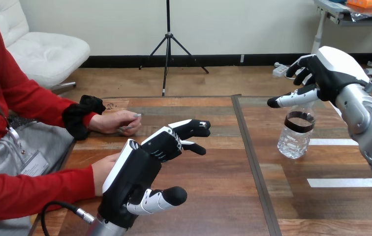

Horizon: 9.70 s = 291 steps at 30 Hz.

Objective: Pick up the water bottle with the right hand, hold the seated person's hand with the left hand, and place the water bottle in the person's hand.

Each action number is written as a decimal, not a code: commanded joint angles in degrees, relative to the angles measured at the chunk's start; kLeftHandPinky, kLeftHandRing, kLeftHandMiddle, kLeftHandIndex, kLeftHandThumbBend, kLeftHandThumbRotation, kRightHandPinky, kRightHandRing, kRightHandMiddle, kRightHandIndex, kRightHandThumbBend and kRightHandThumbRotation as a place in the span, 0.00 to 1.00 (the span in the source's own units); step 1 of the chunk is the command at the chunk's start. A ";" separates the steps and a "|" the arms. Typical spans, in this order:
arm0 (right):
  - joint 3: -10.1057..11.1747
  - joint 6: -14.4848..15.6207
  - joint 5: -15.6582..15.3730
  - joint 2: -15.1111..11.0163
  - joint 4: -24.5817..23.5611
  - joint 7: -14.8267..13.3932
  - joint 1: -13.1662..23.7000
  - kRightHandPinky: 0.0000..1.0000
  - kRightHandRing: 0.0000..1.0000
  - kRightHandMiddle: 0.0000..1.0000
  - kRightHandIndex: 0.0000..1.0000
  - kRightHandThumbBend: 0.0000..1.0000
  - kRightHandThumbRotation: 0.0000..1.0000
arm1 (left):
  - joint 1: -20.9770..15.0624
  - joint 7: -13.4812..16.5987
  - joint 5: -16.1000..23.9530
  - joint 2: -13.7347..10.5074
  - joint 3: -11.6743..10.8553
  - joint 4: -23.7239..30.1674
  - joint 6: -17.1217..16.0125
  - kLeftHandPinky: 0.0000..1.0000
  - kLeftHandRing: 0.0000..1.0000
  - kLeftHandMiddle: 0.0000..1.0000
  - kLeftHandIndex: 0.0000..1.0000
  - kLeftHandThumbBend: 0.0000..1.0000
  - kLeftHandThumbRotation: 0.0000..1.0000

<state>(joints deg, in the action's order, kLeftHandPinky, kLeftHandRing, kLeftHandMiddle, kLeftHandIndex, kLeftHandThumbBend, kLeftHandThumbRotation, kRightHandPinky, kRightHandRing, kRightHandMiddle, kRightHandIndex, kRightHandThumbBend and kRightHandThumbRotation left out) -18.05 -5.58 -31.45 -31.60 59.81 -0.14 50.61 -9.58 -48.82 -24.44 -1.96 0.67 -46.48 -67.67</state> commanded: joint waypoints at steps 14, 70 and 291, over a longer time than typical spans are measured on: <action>4.00 3.64 1.57 -4.23 -11.71 0.71 -1.69 0.61 0.70 0.75 0.79 0.97 0.75 | -4.15 0.20 0.07 0.02 -1.10 0.83 -0.12 0.65 0.79 0.82 0.77 0.89 0.65; 11.21 7.08 4.29 -5.97 -16.19 0.14 -5.81 0.61 0.75 0.79 0.84 1.00 0.65 | -6.57 -3.31 -0.79 1.38 -2.70 -2.44 0.75 0.68 0.80 0.82 0.77 0.88 0.65; 21.86 -23.11 24.98 19.57 13.29 -13.67 -16.95 0.81 0.85 0.84 0.88 1.00 0.26 | 3.32 0.97 -0.55 -7.28 -3.03 9.76 3.80 0.65 0.76 0.78 0.74 0.94 0.65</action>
<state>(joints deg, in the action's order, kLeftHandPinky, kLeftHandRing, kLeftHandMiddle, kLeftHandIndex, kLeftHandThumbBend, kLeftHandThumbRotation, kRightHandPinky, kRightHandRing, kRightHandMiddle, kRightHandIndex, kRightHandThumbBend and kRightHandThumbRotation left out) 3.23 -27.32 -7.14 -13.29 74.29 -15.59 31.93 -4.39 -48.67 -25.04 -8.22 -1.46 -39.71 -64.09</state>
